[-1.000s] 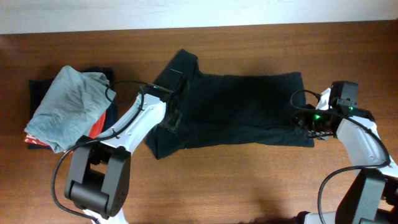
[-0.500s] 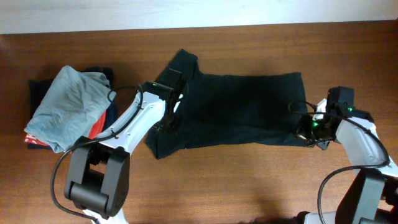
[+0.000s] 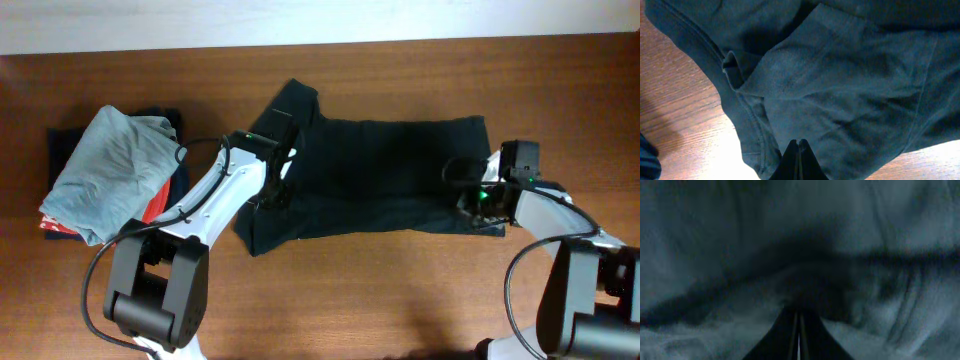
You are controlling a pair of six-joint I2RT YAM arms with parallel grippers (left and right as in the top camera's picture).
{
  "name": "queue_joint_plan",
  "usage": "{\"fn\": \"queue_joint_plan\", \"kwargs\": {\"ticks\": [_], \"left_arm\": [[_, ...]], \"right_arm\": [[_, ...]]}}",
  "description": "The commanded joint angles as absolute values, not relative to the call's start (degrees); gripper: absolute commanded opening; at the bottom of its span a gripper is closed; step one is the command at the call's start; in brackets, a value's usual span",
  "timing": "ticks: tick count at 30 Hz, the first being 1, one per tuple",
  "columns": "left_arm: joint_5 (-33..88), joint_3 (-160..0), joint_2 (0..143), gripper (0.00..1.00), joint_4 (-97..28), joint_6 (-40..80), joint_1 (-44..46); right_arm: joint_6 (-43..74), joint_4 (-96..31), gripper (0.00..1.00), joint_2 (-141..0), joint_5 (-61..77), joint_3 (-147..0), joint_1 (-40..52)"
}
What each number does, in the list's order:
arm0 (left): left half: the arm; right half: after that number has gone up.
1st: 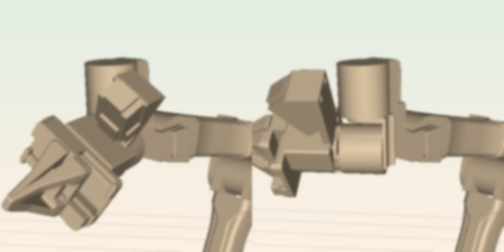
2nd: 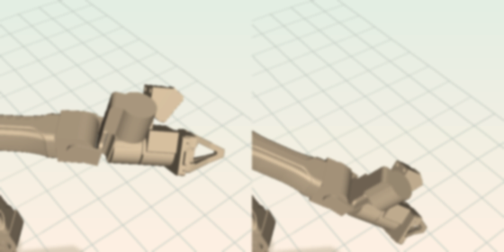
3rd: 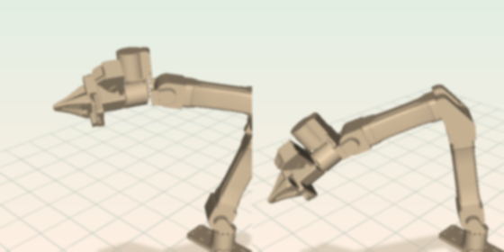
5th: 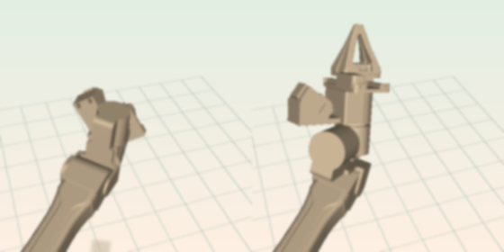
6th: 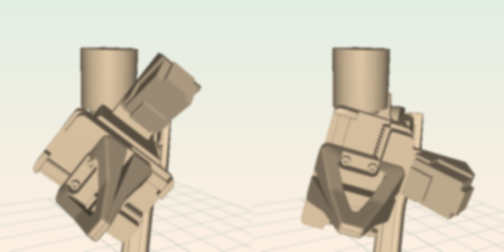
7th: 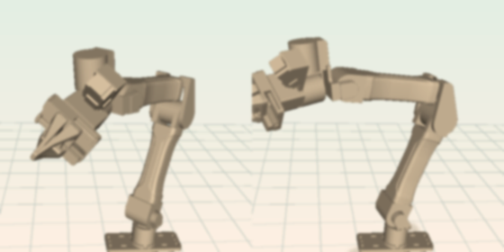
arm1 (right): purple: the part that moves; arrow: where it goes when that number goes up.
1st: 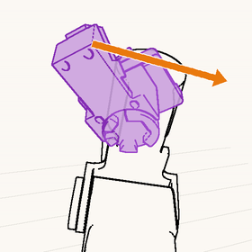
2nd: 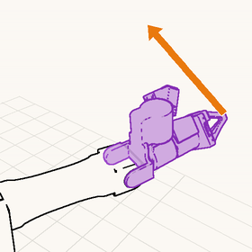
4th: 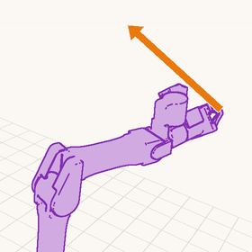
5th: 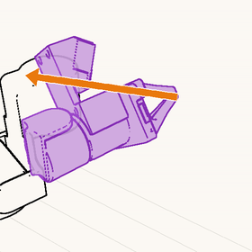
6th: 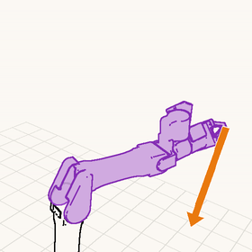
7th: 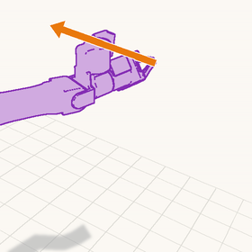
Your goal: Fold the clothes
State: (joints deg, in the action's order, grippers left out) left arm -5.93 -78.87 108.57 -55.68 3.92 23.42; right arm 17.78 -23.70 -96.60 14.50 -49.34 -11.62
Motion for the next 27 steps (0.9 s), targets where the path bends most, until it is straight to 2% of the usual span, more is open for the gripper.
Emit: {"fn": "queue_joint_plan", "kwargs": {"ticks": [1, 9, 11, 13, 14, 16, 20, 22, 24, 26, 27], "left_arm": [[-5.34, -79.55, 107.26, 0.01, -55.59, 3.84, 23.09], [-5.34, -79.55, 107.26, 0.01, -55.61, 3.84, 23.09], [-5.52, -79.55, 107.26, 0.04, -55.79, 3.79, 23.07], [-5.85, -79.55, 107.22, 0.18, -56.25, 3.27, 23.07], [-5.85, -79.57, 106.8, 0.35, -56.66, 2.98, 23.07], [-5.91, -79.59, 105.78, 0.46, -56.93, 3.01, 23.07], [-7.86, -79.68, 102.59, 0.78, -56.42, 4.97, 22.26], [-7.29, -79.68, 101.58, 0.86, -56.16, 6.28, 21.04], [-4.8, -79.66, 101.49, 0.86, -56.07, 6.28, 19.35], [-1.54, -79.53, 102.08, 0.83, -55.92, 6.26, 17.78], [0.3, -79.53, 102.59, 0.78, -55.7, 6.24, 16.97]], "right_arm": [[18.22, -20.8, 0.04, -96.73, 14.37, -49.74, -11.33], [16.03, -20.36, 0.04, -96.73, 14.37, -53.12, -11.33], [13.91, -22.04, 0.05, -96.66, 14.37, -54.33, -11.46], [11.46, -24.25, 0.07, -96.23, 14.17, -56.16, -12.25], [11.16, -26.81, 0.08, -95.57, 14.46, -58.04, -13.37], [11.46, -30.65, 0.08, -94.72, 15.14, -60.12, -14.39], [11.62, -39.83, 0.13, -93.58, 15.77, -62.63, -14.74], [11.7, -43.94, 0.15, -93.51, 16.14, -62.7, -14.66], [12.49, -48.1, 0.16, -93.58, 16.1, -62.67, -14.66], [12.49, -51.27, 0.19, -93.58, 16.05, -62.7, -14.66], [12.71, -52.38, 0.19, -93.58, 16.08, -62.67, -14.66]]}}
